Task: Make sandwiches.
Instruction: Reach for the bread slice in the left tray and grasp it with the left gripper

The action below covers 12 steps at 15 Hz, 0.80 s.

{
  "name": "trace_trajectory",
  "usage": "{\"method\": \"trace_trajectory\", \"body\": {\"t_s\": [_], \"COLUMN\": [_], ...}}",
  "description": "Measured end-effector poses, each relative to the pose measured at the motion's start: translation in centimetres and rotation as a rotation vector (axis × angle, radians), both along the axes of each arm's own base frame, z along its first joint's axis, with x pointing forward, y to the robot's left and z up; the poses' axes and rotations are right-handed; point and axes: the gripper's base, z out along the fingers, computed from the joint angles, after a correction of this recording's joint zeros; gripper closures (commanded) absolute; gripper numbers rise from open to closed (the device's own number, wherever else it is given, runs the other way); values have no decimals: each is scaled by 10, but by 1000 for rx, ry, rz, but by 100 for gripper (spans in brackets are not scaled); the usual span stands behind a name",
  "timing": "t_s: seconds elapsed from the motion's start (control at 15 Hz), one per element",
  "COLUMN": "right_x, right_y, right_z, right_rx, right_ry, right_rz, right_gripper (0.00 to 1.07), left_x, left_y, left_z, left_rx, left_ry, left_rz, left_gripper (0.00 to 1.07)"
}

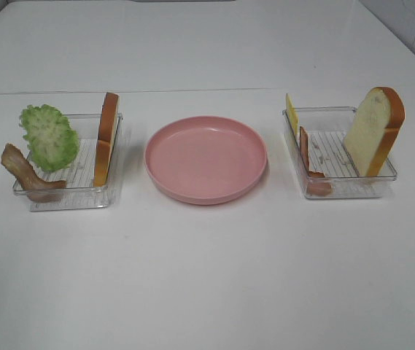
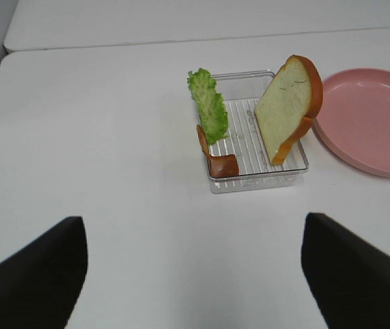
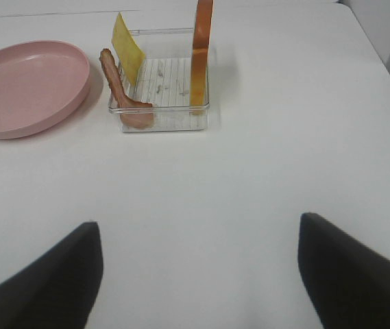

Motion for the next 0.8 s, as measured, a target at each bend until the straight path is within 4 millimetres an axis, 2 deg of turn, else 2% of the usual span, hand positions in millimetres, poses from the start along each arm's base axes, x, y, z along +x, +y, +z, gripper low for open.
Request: {"method": "trace_trajectory", "body": {"t_s": [0.07,0.13,0.33,0.4,0.67,0.73,0.8], "right_x": [0,0,0,0,0,0,0], "right_y": [0,0,0,0,0,0,0], "right_z": [0,0,0,0,0,0,0], "right_rx": [0,0,0,0,0,0,0], "right_ry": [0,0,0,0,0,0,0], "right_rz": [0,0,0,0,0,0,0], "right_gripper": [33,33,33,33,33,33,33], "left_x": [18,51,102,111,178,202,213], "left_y": [-1,-6,-13,-14,-16,-18,-22], "left_z": [5,10,12,9,-8,-16,-22], "left_rx": [-18,-62,-110,-111,-124,-133,-127], "left_ry": [44,123,294,331,561,622,652], "left_rz": [-5,-32,-84,-86,-98,-93,-95], "left_gripper": [26,26,26,26,26,26,26]}}
